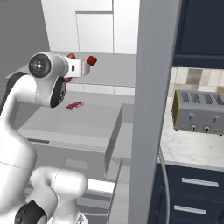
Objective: Transport the fish and sweet potato to the fridge. Place the fish on the rack containing meat and place the sweet potato on the rack containing the vegetable, ensuring meats and vegetables are on different racks.
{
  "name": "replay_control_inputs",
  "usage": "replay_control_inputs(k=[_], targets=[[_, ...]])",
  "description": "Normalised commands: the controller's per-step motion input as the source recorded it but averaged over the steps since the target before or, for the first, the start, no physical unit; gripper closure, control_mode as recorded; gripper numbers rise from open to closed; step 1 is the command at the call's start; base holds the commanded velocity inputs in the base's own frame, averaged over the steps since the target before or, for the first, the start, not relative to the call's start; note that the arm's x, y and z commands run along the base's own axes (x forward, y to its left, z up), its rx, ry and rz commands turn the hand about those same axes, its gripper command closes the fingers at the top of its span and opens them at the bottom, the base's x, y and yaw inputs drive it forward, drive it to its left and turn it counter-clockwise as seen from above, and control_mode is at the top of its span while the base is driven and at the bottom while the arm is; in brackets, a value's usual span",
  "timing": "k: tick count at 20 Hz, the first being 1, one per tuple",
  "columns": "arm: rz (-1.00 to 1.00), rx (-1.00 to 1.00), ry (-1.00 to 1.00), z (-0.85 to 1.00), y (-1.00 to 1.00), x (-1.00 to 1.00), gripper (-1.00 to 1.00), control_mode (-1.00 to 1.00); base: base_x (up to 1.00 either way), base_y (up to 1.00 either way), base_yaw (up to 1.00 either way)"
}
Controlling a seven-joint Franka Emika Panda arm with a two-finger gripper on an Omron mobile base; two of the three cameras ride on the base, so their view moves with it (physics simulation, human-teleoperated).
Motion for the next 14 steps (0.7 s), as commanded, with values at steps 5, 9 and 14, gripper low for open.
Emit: replay_control_inputs(k=[5,9,14], targets=[[0.0,0.0,0.05,-0.27,0.0,0.95,1.0,-1.0,0.0,0.0,0.0],[0.0,0.0,0.0,-0.4,0.0,0.79,1.0,-1.0,0.0,0.0,0.0],[0.0,0.0,-0.03,-0.35,0.0,0.64,1.0,-1.0,0.0,0.0,0.0]])
